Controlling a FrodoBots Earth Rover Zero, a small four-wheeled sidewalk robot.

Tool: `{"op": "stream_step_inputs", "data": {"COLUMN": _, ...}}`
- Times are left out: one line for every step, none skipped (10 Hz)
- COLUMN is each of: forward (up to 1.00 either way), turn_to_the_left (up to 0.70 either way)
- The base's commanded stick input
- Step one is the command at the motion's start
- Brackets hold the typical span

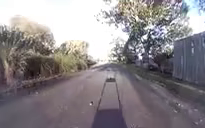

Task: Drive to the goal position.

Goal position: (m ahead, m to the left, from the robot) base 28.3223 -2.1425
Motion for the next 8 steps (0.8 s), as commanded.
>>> {"op": "stream_step_inputs", "data": {"forward": 1.00, "turn_to_the_left": 0.00}}
{"op": "stream_step_inputs", "data": {"forward": 1.00, "turn_to_the_left": 0.00}}
{"op": "stream_step_inputs", "data": {"forward": 1.00, "turn_to_the_left": -0.04}}
{"op": "stream_step_inputs", "data": {"forward": 1.00, "turn_to_the_left": -0.12}}
{"op": "stream_step_inputs", "data": {"forward": 1.00, "turn_to_the_left": -0.21}}
{"op": "stream_step_inputs", "data": {"forward": 1.00, "turn_to_the_left": -0.40}}
{"op": "stream_step_inputs", "data": {"forward": 1.00, "turn_to_the_left": -0.40}}
{"op": "stream_step_inputs", "data": {"forward": 1.00, "turn_to_the_left": -0.40}}
